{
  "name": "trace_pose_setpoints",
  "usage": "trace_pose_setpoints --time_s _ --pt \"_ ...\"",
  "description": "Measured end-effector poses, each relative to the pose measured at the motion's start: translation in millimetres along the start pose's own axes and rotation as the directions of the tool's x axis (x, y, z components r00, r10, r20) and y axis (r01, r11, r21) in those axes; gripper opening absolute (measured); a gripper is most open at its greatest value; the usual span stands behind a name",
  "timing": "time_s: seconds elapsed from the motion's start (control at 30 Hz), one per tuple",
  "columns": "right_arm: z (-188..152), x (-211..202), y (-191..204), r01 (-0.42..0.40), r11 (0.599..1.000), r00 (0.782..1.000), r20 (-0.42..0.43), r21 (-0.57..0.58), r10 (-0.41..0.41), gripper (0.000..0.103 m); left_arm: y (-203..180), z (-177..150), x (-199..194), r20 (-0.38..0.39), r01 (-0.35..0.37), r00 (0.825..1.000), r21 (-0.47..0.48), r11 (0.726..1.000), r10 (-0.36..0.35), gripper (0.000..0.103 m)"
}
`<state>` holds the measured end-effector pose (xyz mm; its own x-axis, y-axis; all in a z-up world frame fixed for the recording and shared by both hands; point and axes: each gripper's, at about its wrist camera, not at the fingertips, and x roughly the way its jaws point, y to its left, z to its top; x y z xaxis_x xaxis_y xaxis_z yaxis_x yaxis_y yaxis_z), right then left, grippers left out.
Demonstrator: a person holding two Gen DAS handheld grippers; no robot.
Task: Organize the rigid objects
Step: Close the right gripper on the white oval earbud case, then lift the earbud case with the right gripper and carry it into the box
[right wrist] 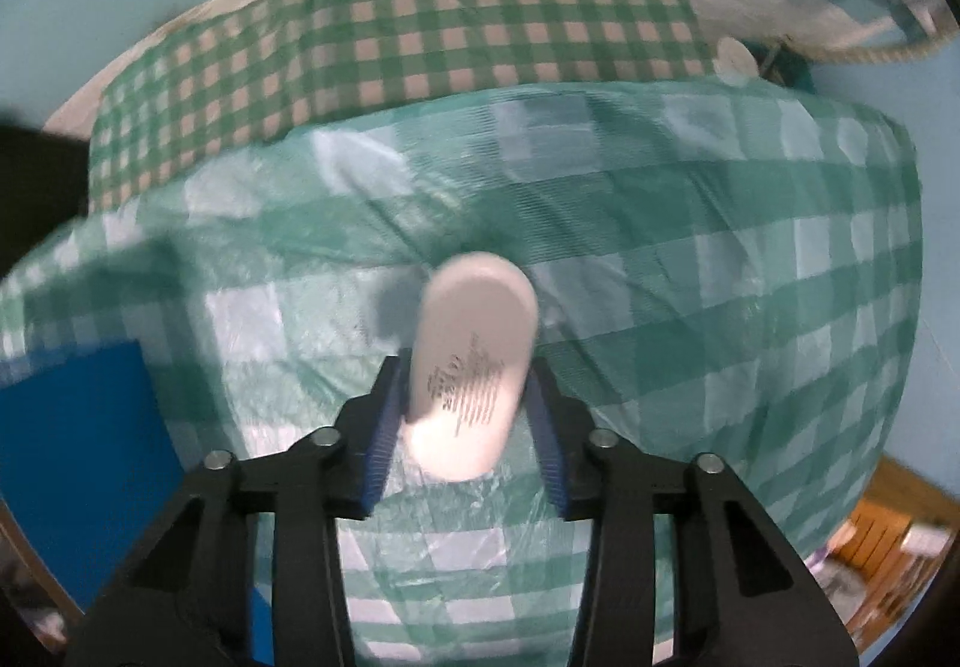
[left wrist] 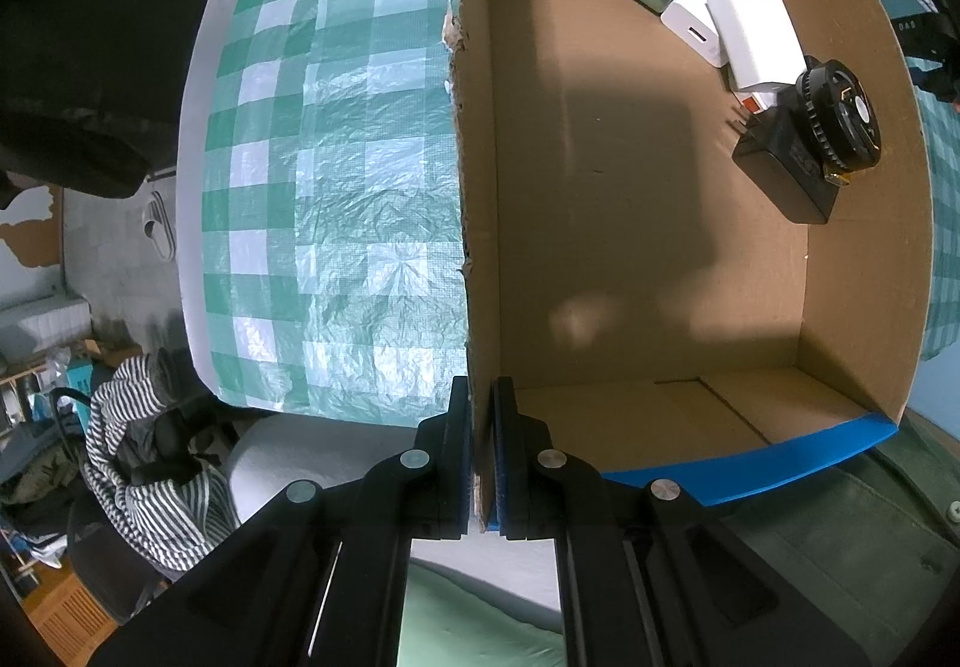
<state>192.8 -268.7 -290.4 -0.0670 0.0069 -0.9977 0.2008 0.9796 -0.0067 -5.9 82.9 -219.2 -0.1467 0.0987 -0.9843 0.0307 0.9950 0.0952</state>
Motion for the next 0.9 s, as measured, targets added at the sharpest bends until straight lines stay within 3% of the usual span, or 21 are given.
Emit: trace_pose_setpoints --time_s 0.13,0.9 --pt "-6 1 7 0.000 0.996 1.000 0.004 -0.086 0.000 0.037 -1 0 0 0.001 -0.002 1.000 0.003 1.000 0.002 0.006" --pt "-46 -23 20 0.013 0.956 0.998 0.067 -0.292 0.007 0.036 -4 -1 0 0.013 -0.015 1.000 0.022 1.000 0.015 0.006"
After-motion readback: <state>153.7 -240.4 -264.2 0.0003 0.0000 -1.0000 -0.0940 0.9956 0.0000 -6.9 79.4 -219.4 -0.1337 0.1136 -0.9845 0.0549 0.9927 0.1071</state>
